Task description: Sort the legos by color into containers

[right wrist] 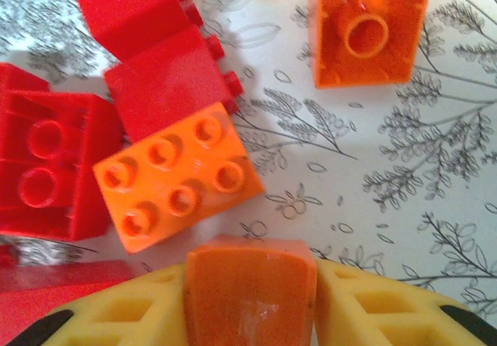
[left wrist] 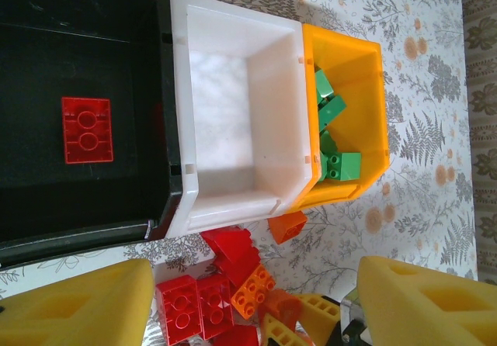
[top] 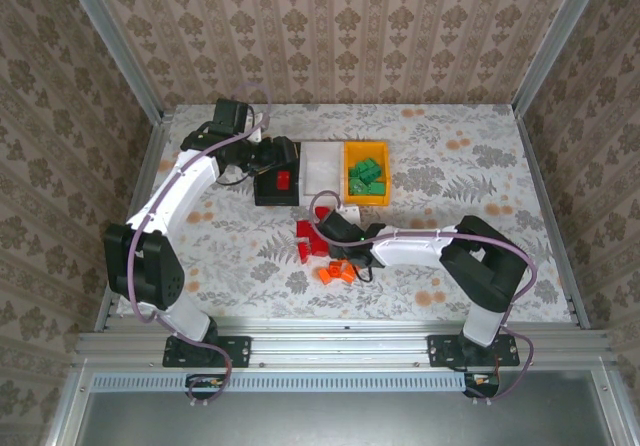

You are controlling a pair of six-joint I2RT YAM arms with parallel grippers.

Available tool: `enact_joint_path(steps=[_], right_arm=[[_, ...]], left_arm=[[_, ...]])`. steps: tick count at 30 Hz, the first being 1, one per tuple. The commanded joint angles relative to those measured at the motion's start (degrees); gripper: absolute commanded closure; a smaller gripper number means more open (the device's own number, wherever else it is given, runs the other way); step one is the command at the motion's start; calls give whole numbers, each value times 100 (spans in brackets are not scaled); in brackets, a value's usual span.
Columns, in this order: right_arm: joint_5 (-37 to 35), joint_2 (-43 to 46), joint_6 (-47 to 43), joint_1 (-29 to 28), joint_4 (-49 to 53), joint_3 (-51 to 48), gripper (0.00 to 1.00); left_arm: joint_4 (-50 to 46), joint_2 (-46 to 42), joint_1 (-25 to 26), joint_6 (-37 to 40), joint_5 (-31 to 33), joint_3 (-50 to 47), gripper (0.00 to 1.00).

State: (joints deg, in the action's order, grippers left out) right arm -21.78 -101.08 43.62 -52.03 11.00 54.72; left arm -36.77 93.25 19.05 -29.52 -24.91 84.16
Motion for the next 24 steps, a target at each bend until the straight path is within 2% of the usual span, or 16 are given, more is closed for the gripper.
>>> enact_joint_path(steps=[1,5,9,13,17,19,24], right_arm=[[-184,15,-103,-23,270,-69,59],[-161,-102,-175,-14,265,30,59],[-257,27,-245,-17,228,51,64],[-513,465,-547,25,337,249,65],[-569,652,-1082,330,397,822,65],[-507,423,-1358,564,413,1256,65],[-226,-830,-1898,1072,671,2754,64]], left_arm=[[5,-167,20,122,-71,57,28],[-5,-167,18,128,-67,57,28],[-5,-167,11,126,-58,66,28],[0,-158,-12,113,-67,58,28],[65,-144,-38,37,-32,-9,28],[77,-132,-74,-15,1,-29,28],[258,-140,-314,-233,-70,-180,27]])
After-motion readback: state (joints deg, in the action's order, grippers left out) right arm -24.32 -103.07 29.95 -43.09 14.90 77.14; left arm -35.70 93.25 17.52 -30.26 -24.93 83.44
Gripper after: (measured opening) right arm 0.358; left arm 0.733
